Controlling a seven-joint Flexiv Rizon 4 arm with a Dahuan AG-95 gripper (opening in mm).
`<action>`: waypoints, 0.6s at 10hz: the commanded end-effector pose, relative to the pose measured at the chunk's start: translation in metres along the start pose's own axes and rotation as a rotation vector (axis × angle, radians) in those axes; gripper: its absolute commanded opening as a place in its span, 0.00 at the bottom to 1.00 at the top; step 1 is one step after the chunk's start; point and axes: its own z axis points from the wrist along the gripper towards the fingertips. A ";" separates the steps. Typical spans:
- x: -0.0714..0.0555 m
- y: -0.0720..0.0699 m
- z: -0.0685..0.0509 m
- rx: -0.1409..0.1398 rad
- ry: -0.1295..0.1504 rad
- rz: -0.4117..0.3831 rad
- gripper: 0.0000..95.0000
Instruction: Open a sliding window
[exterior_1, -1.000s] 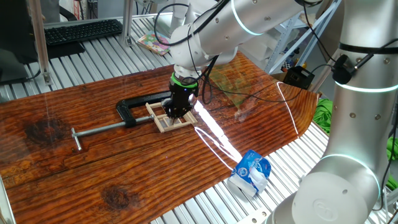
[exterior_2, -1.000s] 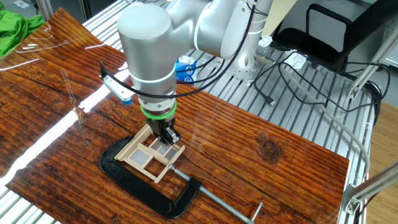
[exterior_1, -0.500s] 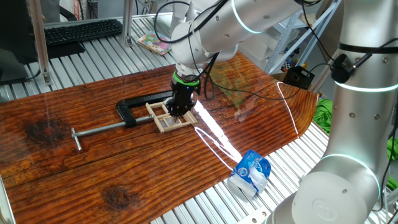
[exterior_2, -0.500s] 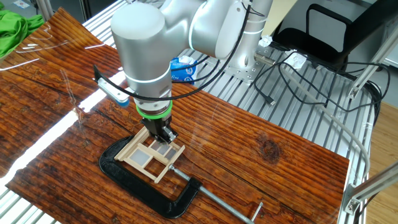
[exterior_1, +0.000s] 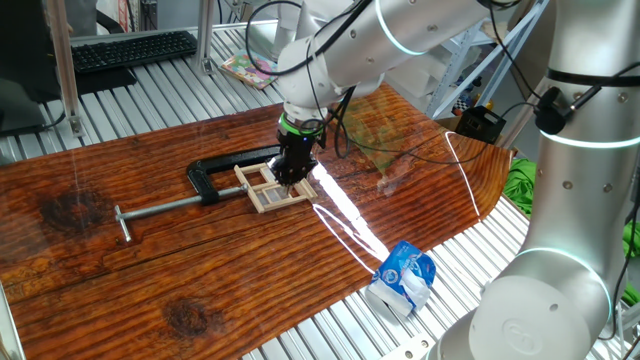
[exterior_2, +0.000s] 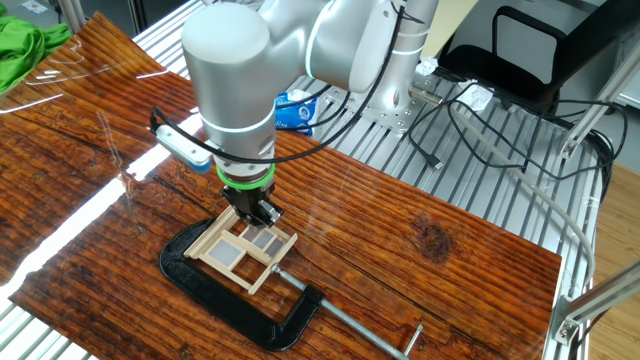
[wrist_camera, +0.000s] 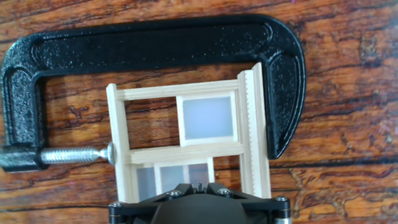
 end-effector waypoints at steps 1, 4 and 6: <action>-0.001 -0.004 -0.001 -0.011 0.005 -0.018 0.00; -0.001 -0.009 -0.001 -0.011 0.007 -0.034 0.00; -0.001 -0.012 -0.001 -0.010 0.006 -0.048 0.00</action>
